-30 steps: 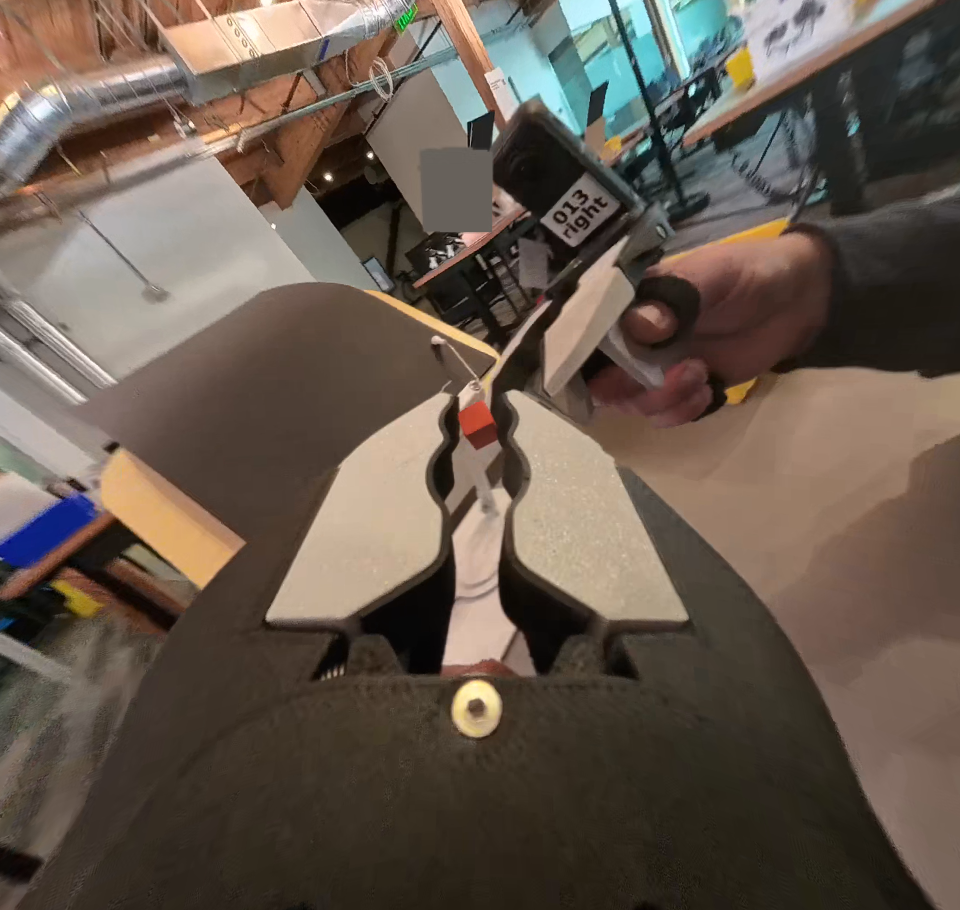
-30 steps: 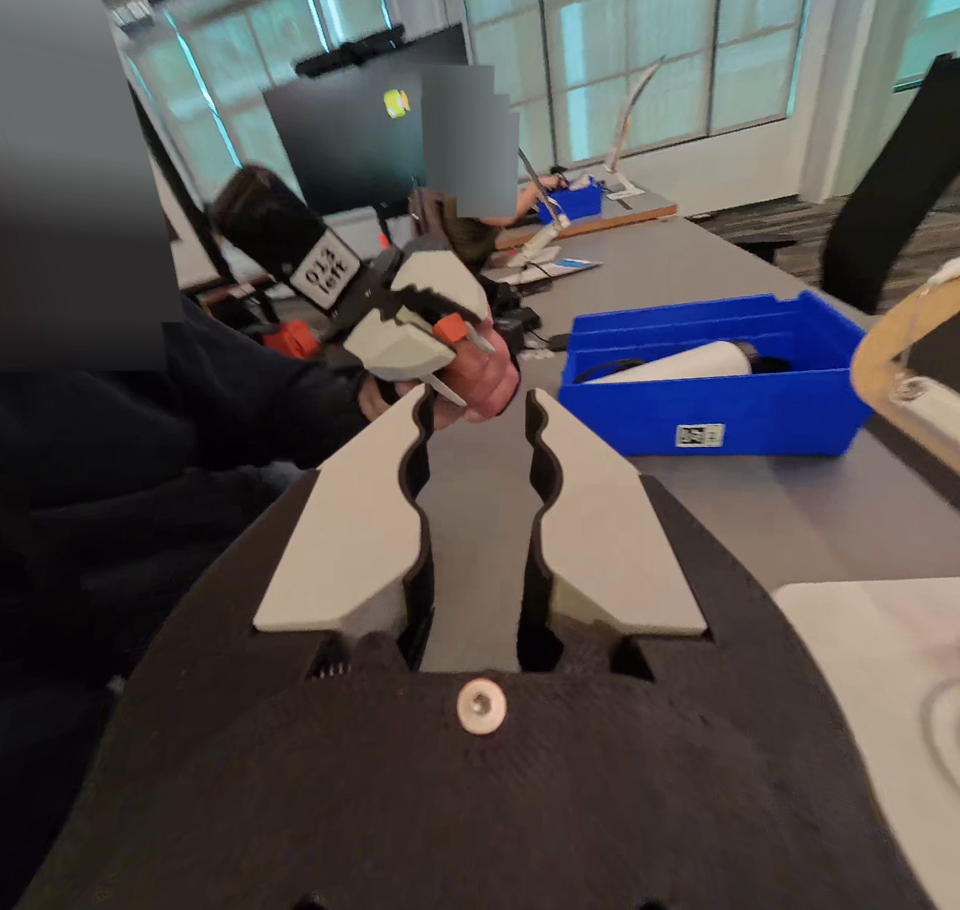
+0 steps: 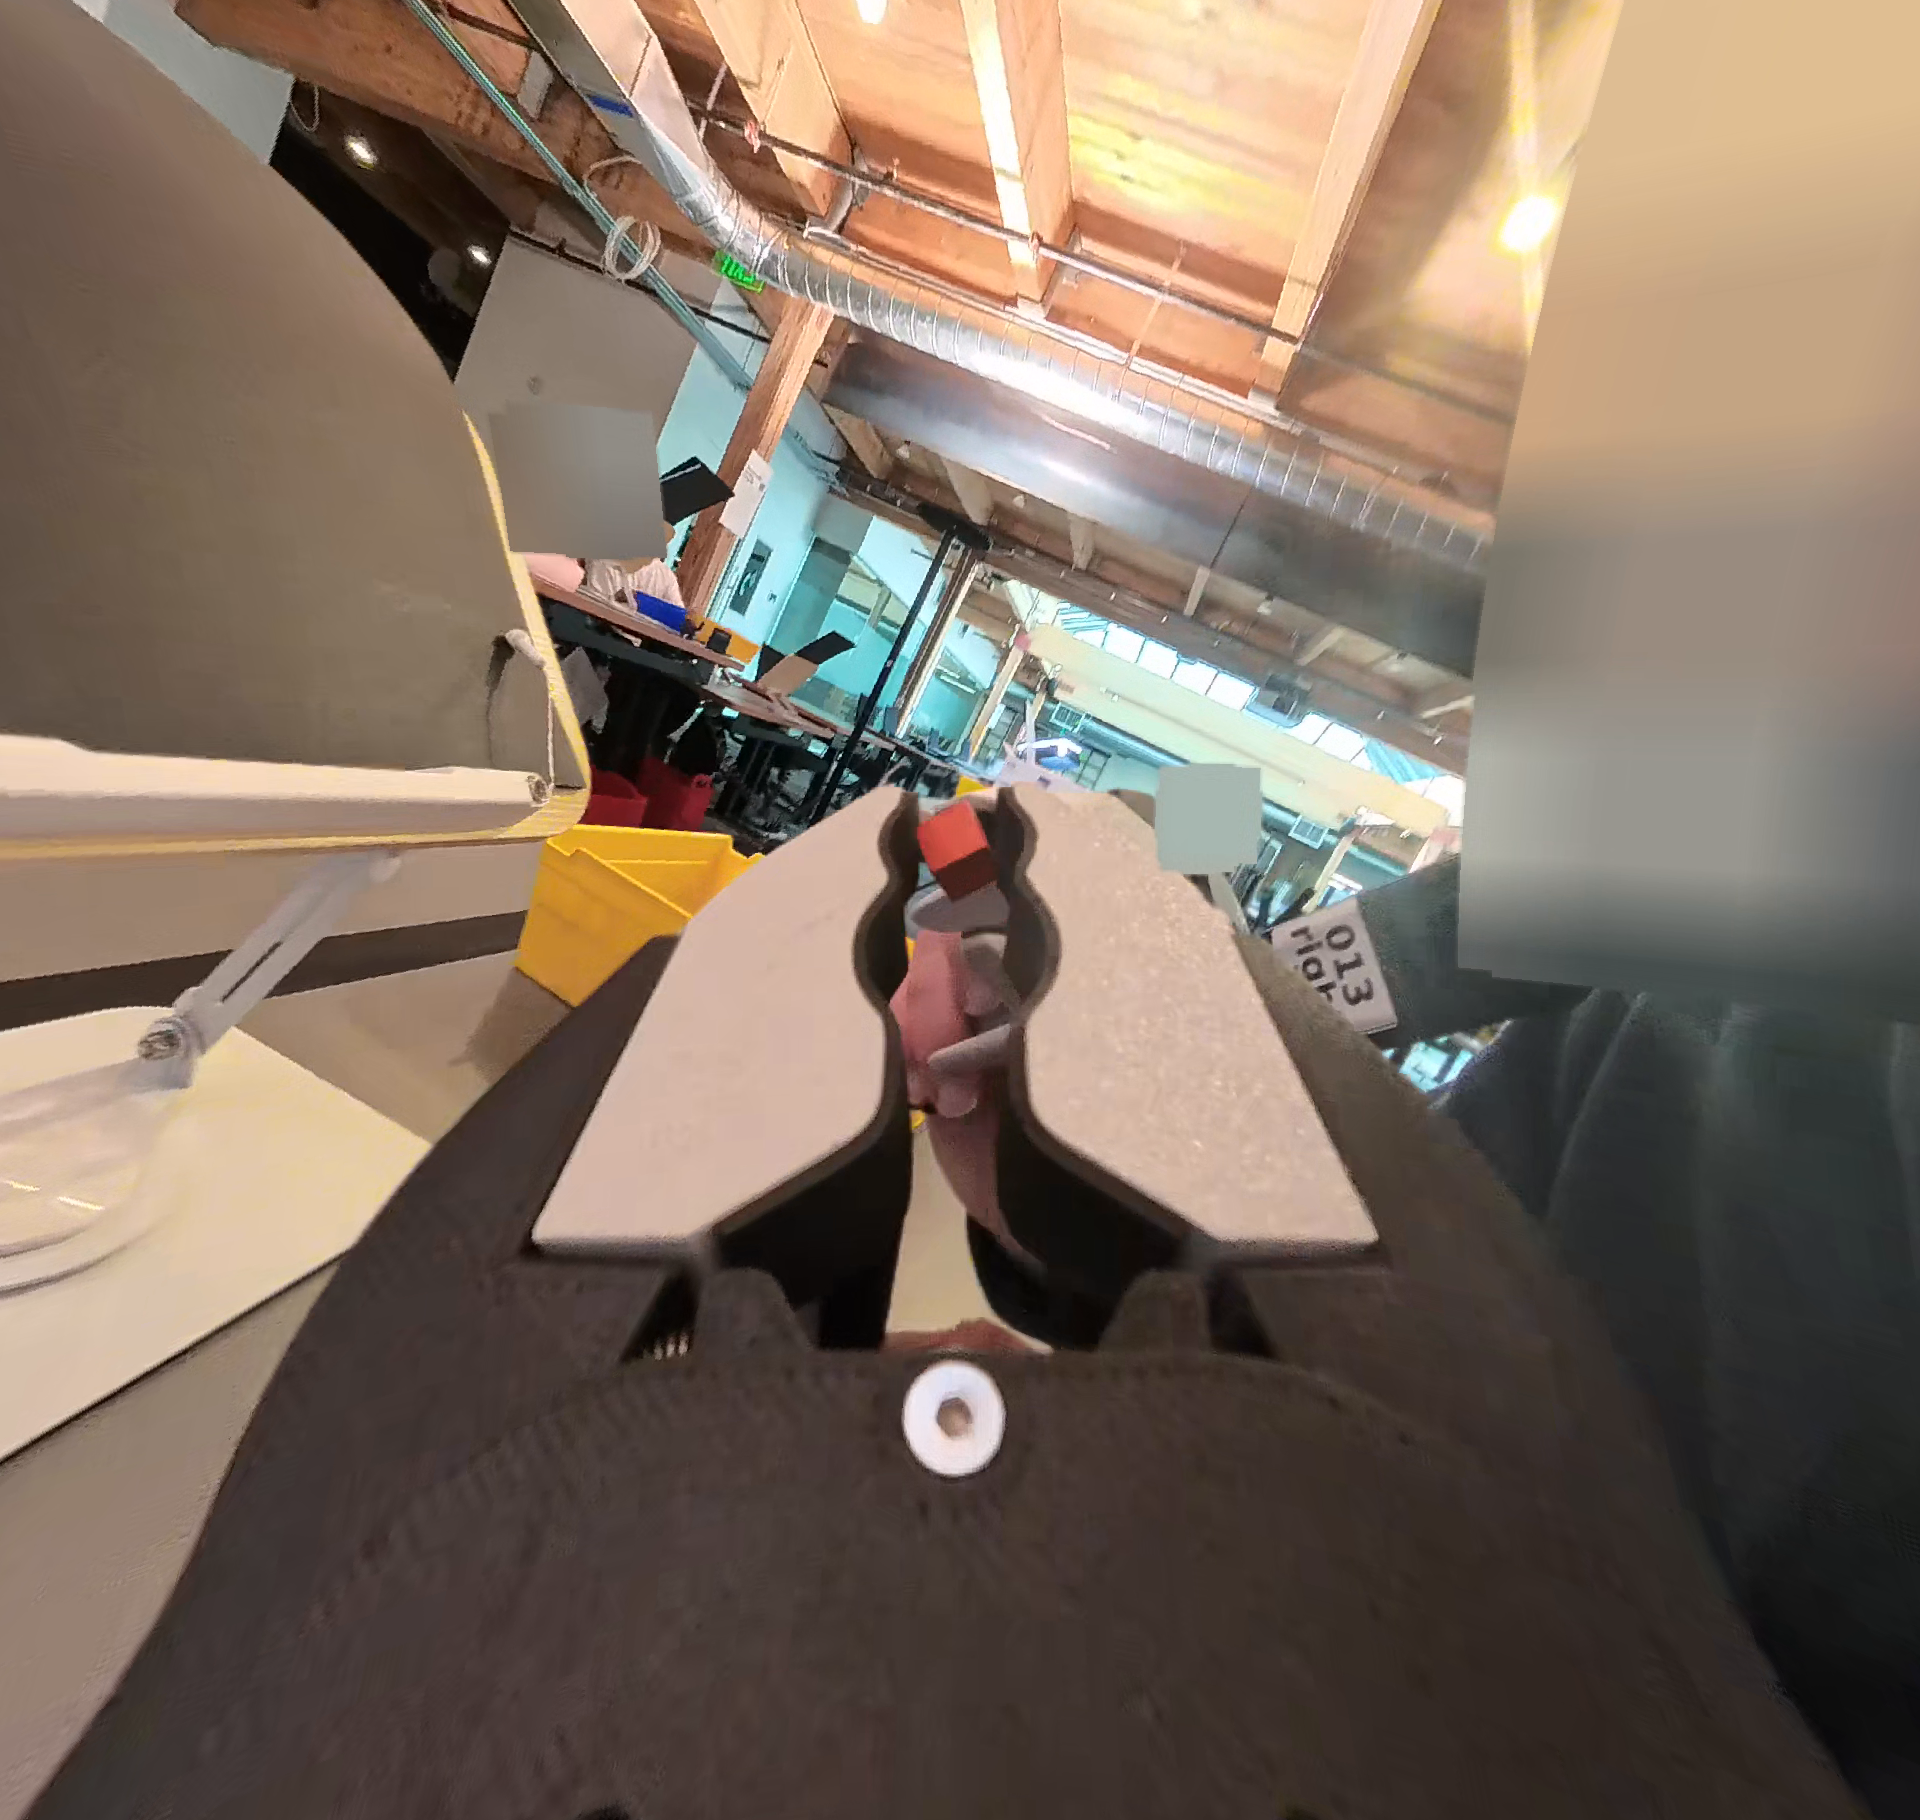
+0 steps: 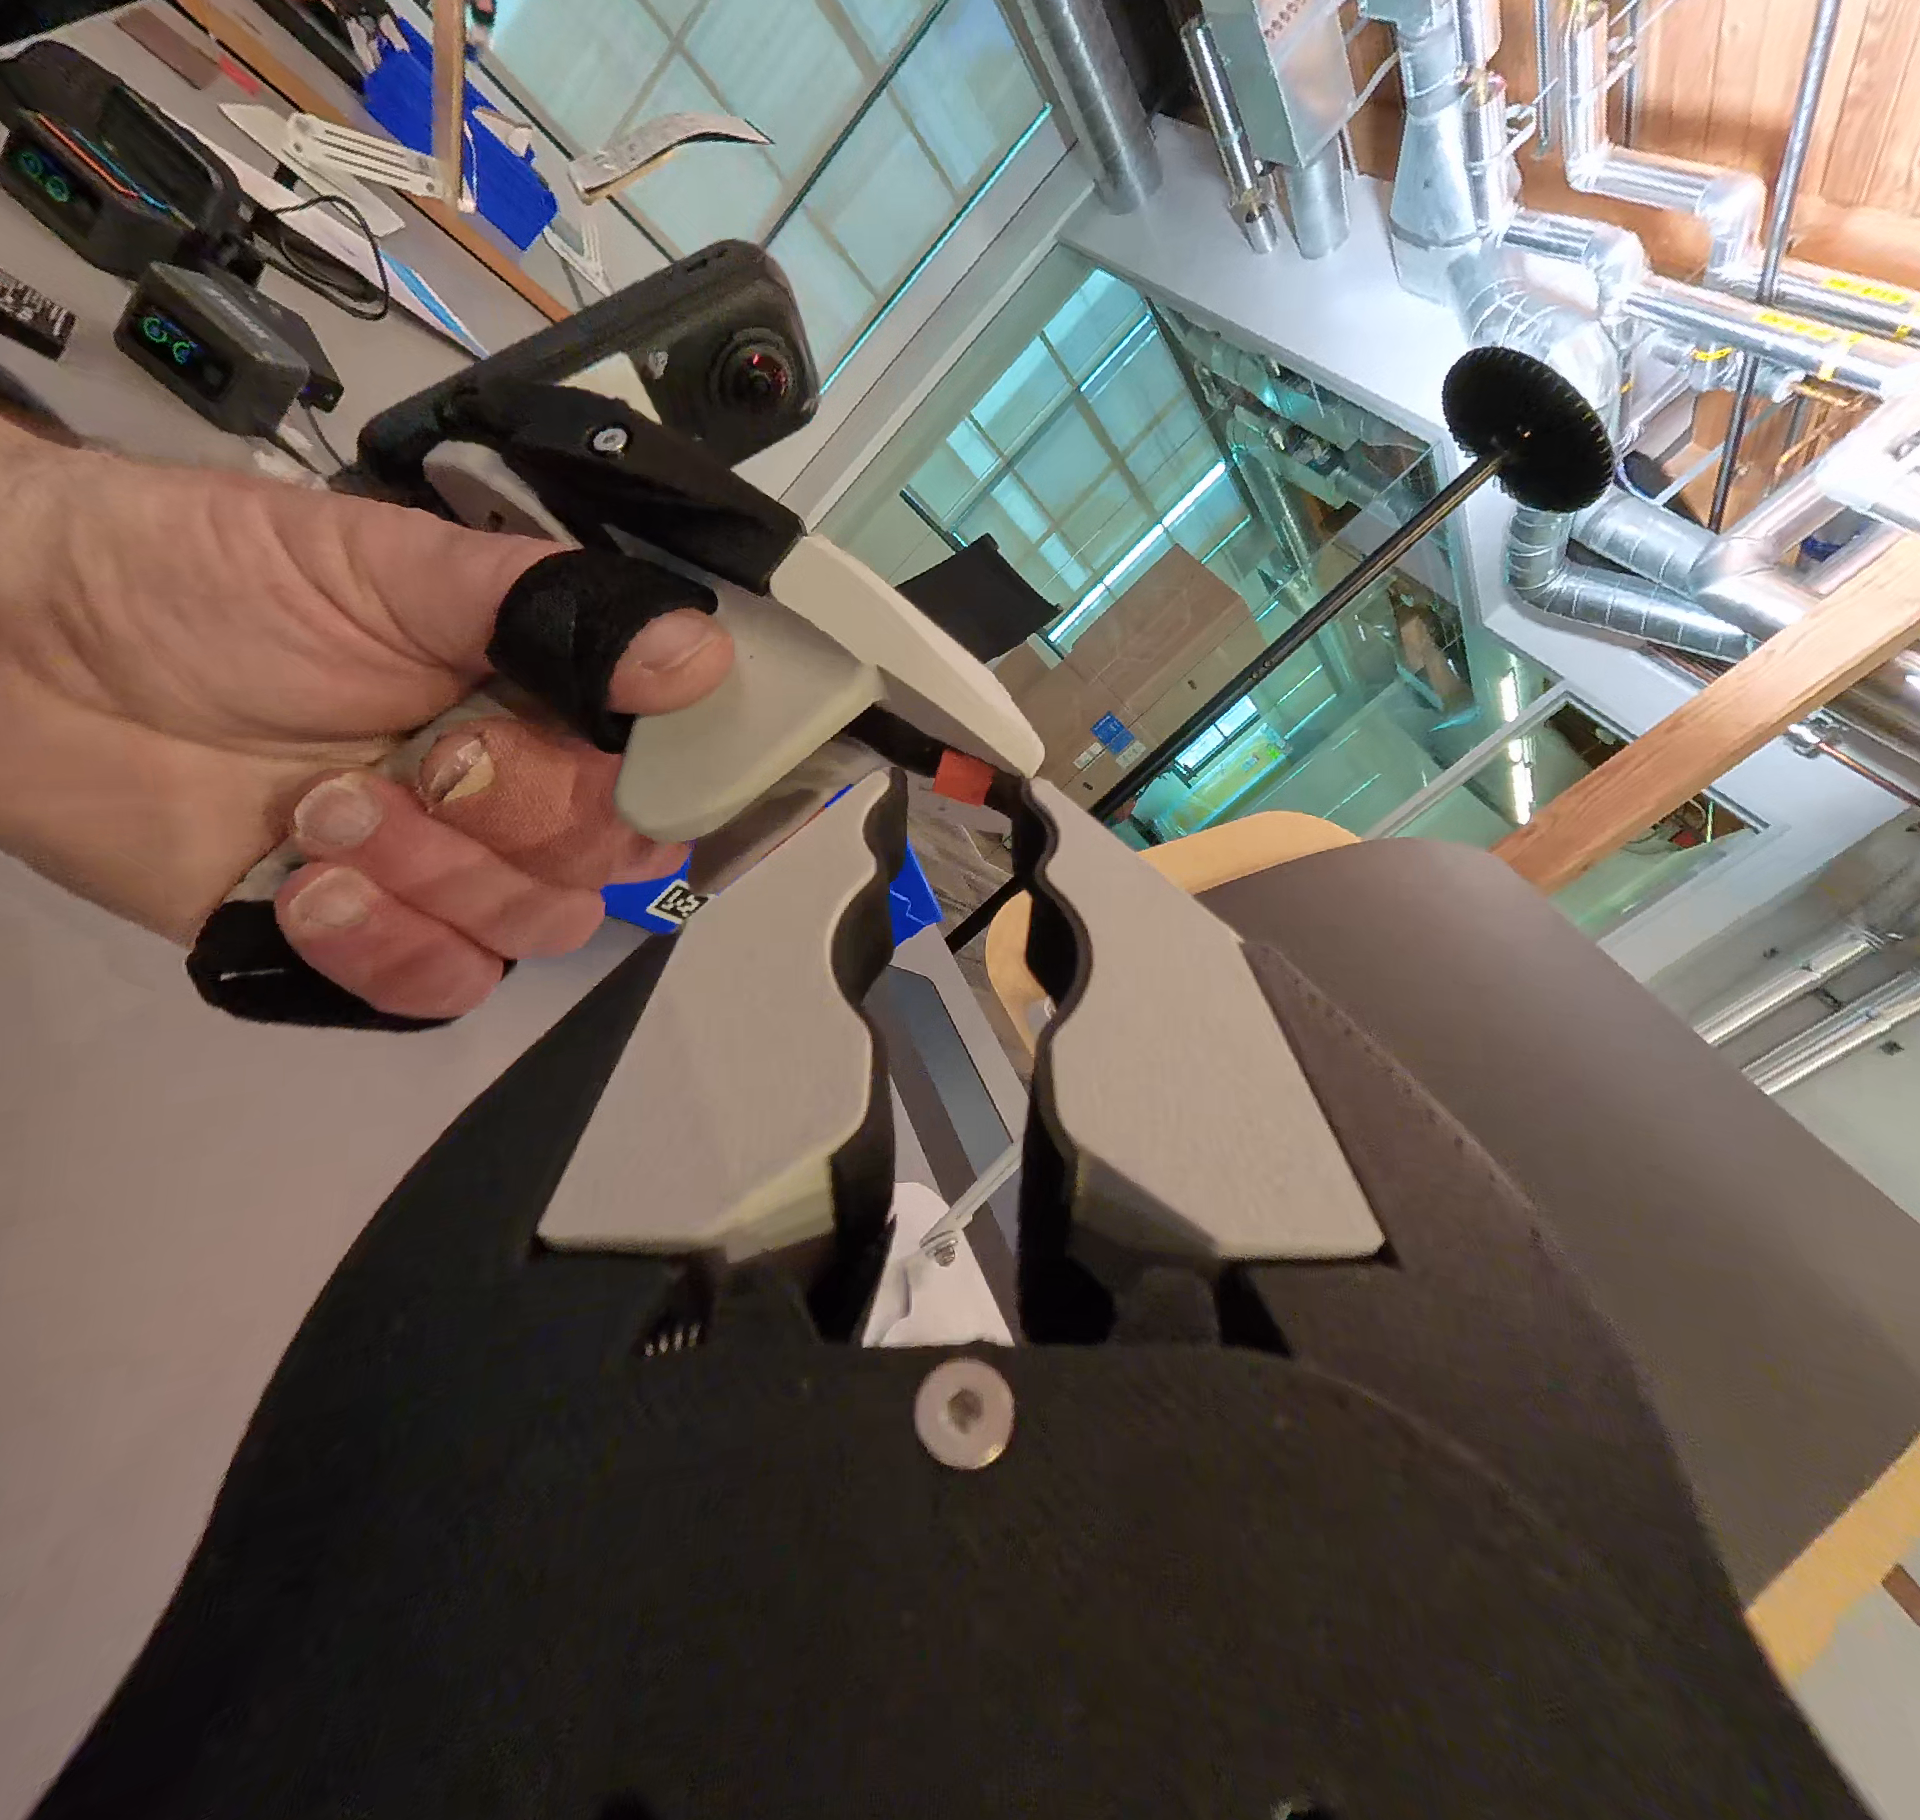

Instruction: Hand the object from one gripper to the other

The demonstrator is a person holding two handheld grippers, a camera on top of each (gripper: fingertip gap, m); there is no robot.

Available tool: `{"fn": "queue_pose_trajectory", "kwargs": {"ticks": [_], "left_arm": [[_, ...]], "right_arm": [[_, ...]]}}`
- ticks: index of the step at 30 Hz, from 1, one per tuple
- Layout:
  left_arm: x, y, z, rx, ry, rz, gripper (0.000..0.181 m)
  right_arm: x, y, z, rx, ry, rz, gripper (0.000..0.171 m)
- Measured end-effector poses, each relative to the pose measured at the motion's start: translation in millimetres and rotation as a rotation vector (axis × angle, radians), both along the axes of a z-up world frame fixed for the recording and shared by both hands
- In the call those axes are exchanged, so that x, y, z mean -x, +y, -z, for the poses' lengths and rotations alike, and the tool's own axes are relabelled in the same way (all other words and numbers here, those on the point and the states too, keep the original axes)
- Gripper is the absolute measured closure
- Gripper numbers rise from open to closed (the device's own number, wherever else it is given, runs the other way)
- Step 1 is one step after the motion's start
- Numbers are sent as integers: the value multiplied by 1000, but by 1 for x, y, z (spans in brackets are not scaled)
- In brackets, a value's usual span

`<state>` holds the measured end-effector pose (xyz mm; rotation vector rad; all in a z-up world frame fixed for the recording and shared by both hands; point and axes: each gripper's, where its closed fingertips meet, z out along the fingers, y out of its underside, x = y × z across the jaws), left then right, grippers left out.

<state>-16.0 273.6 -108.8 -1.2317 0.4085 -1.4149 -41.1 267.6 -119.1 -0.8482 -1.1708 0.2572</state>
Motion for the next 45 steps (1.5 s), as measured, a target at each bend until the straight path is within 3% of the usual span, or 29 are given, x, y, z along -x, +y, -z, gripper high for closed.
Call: {"fn": "queue_pose_trajectory", "kwargs": {"ticks": [11,20,25,31,38,45], "left_arm": [[-5,-5,-6,59,-150,68,168],[-6,-7,-7,65,-160,96,168],[-2,-5,-6,21,-106,50,167],[7,-3,-2,-216,194,-135,163],[-1,-2,13,-718,799,-461,153],[-4,3,20,-871,983,-570,153]], "right_arm": [[-2,-3,-5,45,33,-33,164],[-3,-5,-5,95,-1,-88,164],[-5,-4,-3,224,-6,-167,164],[-9,1,4,438,-19,-275,164],[-12,4,9,744,31,-419,164],[-16,1,12,887,40,-509,164]]}}
